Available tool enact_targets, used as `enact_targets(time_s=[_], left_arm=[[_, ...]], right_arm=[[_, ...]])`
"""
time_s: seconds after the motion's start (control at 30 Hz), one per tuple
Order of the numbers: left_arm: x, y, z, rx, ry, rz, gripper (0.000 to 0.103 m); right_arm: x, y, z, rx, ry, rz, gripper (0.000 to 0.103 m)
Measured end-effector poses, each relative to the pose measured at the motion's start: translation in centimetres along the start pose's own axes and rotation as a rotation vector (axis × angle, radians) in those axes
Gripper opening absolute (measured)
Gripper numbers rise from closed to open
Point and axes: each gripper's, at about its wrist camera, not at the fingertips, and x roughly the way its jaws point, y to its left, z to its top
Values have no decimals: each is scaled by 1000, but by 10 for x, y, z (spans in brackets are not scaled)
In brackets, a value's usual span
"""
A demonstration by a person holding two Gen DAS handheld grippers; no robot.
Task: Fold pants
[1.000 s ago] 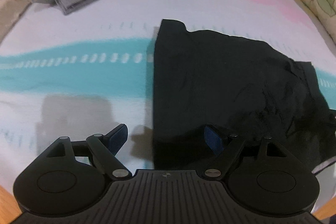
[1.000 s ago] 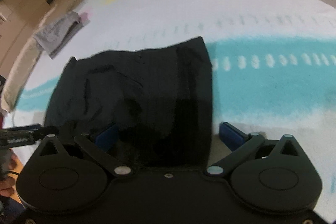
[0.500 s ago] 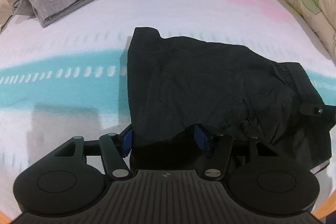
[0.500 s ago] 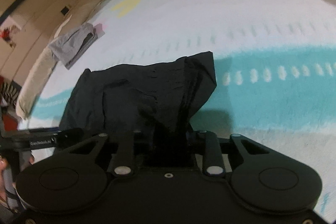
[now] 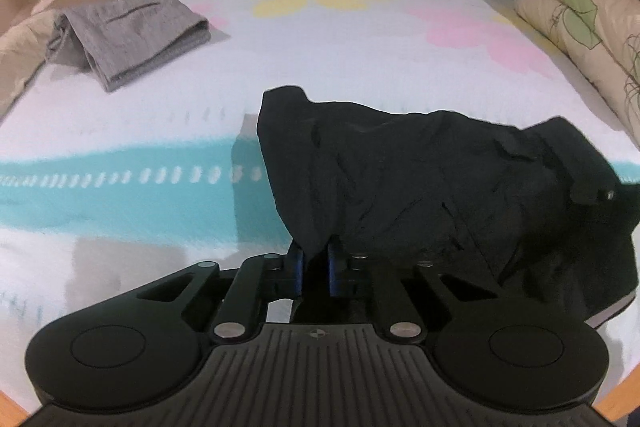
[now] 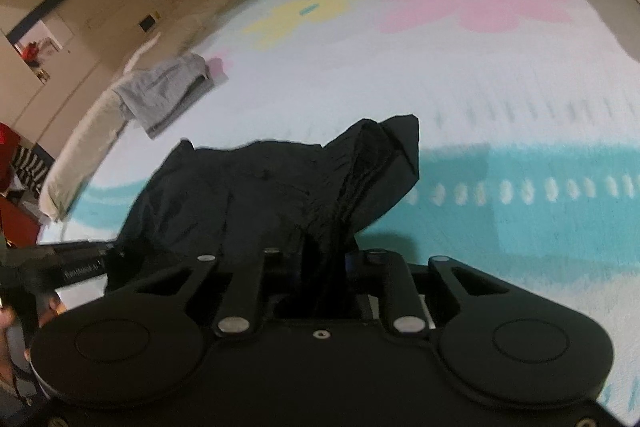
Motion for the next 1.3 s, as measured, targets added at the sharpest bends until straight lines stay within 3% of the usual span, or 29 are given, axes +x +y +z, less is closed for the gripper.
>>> enact_targets(time_s=[0.33, 0.53, 0.57, 0.6, 0.63, 0.7, 0.73, 0.93, 1.03, 1.13, 1.17, 1.23, 1.3], left_arm=[[-17, 19, 42, -36, -106, 92, 8], [1, 51, 74, -87, -121, 148, 9], [8, 55, 76, -89, -106, 162, 13], [20, 60, 78, -101, -73, 196, 16], [28, 66, 77, -119, -44, 231, 17], [39, 76, 72, -165, -7, 302, 19], [41, 81, 70, -186, 6, 315, 19], [27, 81, 63, -217, 26, 351, 22], [15, 72, 63, -211, 30, 331, 33], [-1, 57, 59, -191, 25, 315, 40], [-9, 52, 58, -186, 13, 309, 41], [-24, 42, 57, -179, -11, 295, 43], [-38, 34, 55, -166, -26, 298, 54]], right_arm=[[26, 44, 53, -14, -96, 52, 26], [67, 71, 93, -39, -134, 47, 26], [74, 72, 95, -47, -135, 40, 28], [82, 74, 97, -65, -133, 0, 38], [92, 75, 98, -91, -125, -90, 59], [104, 77, 95, -142, -130, -284, 77], [107, 77, 92, -158, -136, -348, 77], [97, 70, 79, -114, -52, -286, 77], [85, 77, 72, -111, -36, -282, 79], [76, 96, 72, -120, -38, -303, 92], [74, 103, 71, -127, -35, -301, 92], [64, 116, 71, -158, -13, -260, 92], [50, 126, 67, -189, -14, -229, 94]])
